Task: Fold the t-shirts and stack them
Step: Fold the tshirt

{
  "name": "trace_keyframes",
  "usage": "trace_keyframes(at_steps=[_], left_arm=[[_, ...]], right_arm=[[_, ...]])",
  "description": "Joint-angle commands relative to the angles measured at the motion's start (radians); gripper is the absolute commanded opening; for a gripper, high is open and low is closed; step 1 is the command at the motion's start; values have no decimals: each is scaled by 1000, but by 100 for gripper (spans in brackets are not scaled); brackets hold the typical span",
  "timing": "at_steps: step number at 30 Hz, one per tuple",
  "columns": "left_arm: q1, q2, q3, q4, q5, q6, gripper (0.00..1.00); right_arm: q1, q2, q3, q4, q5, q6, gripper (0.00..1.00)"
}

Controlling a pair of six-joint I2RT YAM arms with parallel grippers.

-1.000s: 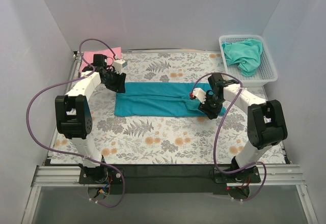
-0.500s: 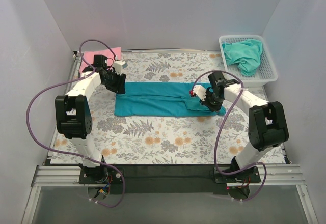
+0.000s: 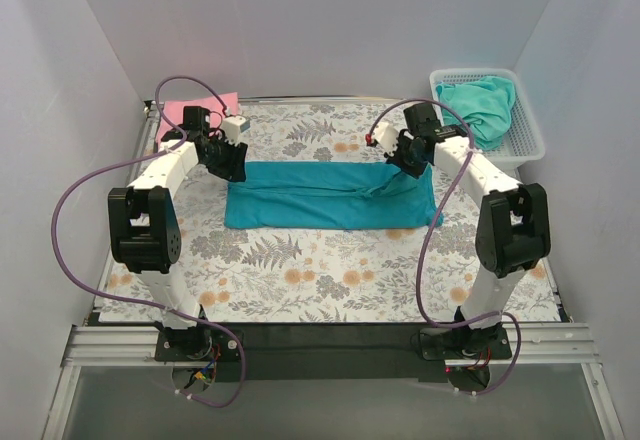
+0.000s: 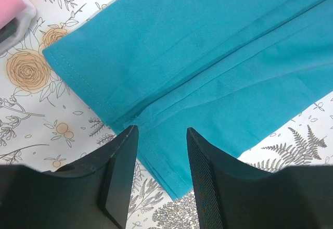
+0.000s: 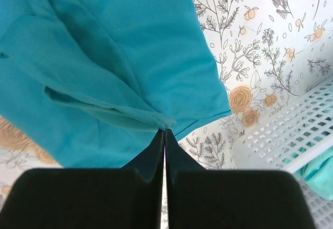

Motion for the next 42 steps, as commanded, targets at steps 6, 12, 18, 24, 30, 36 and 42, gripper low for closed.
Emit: trace_keyframes(at_steps=[6,12,18,24,30,36,42], left_arm=[[6,-26,31,20,-2,-14,40],[6,-28,21,30,-6,-21,40],[6,-5,31,36,-4,-31,40],[6,11,60,29,10,-41,40],[-3,-5,68,-5,129,-64,38],[-95,1,42,13,224,-172,34],[-103,35,50,41,237,-291,33]], right_arm=[[-13,163,129,102,128,73,1],[-19,213,162,138,150,112,1],[-19,259,203,139,116,148,1],[-19,246,185,110,156,150,46],[-20,111,142,52,70,188,37],[-16,80,113,-63,-276,233,13],[18,213,192,-88,-373,293,3]])
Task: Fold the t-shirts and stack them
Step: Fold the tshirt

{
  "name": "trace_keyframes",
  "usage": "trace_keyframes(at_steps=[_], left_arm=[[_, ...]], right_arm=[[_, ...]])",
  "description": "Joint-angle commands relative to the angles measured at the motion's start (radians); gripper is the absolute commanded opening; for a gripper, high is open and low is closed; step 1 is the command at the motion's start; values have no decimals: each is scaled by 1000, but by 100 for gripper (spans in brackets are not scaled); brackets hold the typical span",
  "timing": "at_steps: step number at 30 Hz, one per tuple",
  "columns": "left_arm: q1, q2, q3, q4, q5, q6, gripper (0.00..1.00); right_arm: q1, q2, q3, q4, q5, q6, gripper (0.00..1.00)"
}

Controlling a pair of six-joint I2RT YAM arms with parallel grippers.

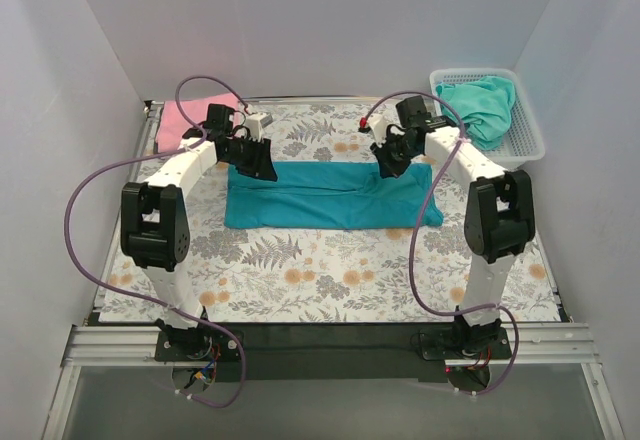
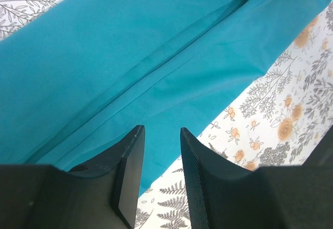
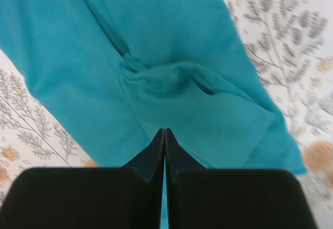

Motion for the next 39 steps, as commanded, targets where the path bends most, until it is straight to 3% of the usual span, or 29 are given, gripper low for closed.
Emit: trace_keyframes(at_steps=[1,19,29,35,39], left_arm=[[16,6,16,25,20,-74,33],[17,-17,-44,36,-58,-55,33],[17,31,5,17,-107,-37,34],[17,84,96,5,-184,31,35],[19,167,156,7,-230,75,35]], right_arm=[[18,85,61,-41,-119,51,2],[28,279,175,3,-211,173,6],[30,329,163,53,-127,184,15],[28,130,69,-6,-35,104,33],[25,-11,-21,-7,40,91,34]])
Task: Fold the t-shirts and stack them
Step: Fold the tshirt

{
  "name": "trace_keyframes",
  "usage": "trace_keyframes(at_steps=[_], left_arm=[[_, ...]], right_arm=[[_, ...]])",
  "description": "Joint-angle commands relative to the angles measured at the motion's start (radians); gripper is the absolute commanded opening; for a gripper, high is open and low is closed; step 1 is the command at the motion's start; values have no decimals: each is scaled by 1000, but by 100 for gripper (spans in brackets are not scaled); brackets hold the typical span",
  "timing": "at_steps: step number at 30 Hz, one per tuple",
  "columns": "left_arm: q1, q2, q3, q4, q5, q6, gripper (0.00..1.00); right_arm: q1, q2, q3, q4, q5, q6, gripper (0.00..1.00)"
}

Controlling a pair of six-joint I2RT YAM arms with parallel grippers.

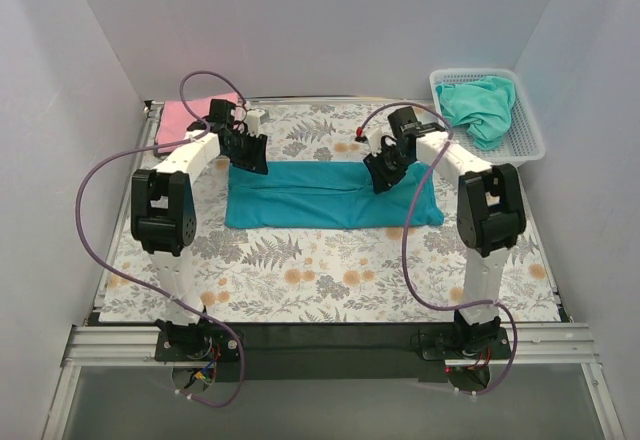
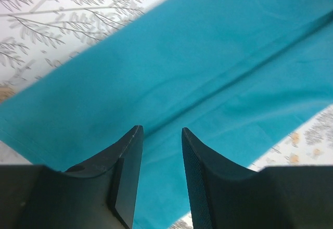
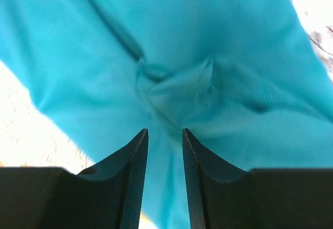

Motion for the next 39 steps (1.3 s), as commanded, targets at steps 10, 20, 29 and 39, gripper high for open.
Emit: trace_keyframes(at_steps=[10,20,29,39], left_arm=[[4,110,-4,-45,-218,206,27],[12,-172,-366,-205,-223,364,17],[-11,-356,-412,-370,-18,520,21],[-30,-163,-167,-111,24,322,24]], right_arm=[[-1,-240,-246,-2,350,10,28],[-6,-44,-185,128,447,-57,25],[-4,200,292,159,450,-172,26],[-6,-67,52,165,288,-38,28]])
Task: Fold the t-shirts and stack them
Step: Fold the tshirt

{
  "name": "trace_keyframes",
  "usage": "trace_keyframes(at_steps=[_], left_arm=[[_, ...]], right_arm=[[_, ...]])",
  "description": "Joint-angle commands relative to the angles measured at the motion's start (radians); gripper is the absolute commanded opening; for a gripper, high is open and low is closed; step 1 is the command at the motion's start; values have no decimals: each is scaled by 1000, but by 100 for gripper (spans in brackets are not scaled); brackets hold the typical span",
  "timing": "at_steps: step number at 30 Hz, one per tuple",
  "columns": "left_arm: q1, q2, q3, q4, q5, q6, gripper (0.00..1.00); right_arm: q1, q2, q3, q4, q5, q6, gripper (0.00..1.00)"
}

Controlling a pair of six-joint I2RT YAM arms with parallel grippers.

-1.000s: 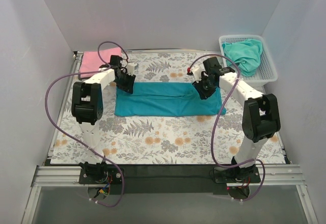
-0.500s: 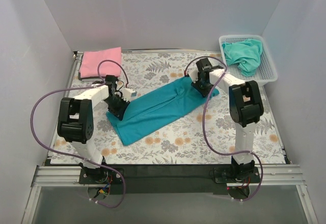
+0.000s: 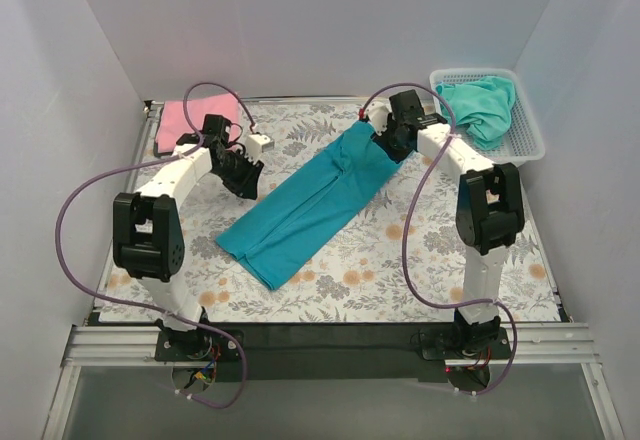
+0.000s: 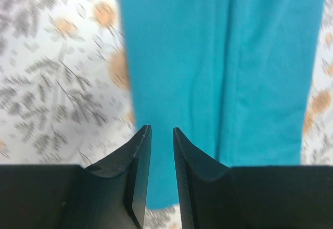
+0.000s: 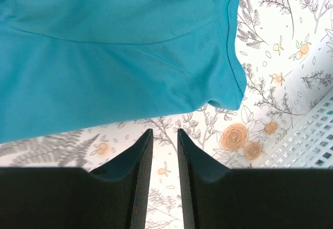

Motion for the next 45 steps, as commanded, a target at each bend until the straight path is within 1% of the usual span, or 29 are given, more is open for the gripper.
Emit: trace_keyframes(at_steps=[1,3,9,13,14,18,20,23,27,30,34,37,39,40,42,43,44,45], left_arm=[[-25,84,37,130,12,-53,25],[-34,132,49,172,-3,-47,25],[-76,171,16,227,-43,31,25],[-86,141,-78,233,-92,115,24],[-90,116,-125,233,-115,143,24],[-108,43,-229,203,-133,193,21],[-120,5,-268,174,-141,192,19],[-136,-27,-286,106,-106,180,17],[-191,-73,-314,86,-48,161,17],[-231,-63,-291,62,-6,134,18],[-258,-29,-225,34,67,105,21],[-255,-14,-188,2,95,75,27],[-251,-32,-168,2,117,43,28],[-238,-44,-164,11,127,36,29],[-226,-70,-151,23,140,10,29],[-217,-76,-145,35,140,5,29],[-215,-81,-144,48,140,2,29],[-215,-96,-154,64,140,-1,29]], right_arm=[[-2,-65,-46,21,-101,92,28],[-5,-27,-28,20,-104,144,27],[-48,84,51,20,-132,219,24],[-53,131,69,22,-95,210,22],[-54,147,72,20,-92,199,22],[-53,194,101,22,-89,172,20],[-53,229,138,22,-90,162,20],[-53,281,187,22,-93,150,20],[-36,352,307,20,-102,139,20],[-24,403,394,25,-96,127,21],[-22,476,504,48,-29,98,20],[-24,461,536,55,-21,83,20],[-24,377,496,55,-52,78,20],[-24,292,458,55,-116,83,22],[-21,205,338,54,-180,116,23],[-16,132,297,55,-248,127,24],[-12,100,208,57,-276,136,25],[-2,72,172,55,-300,159,25]])
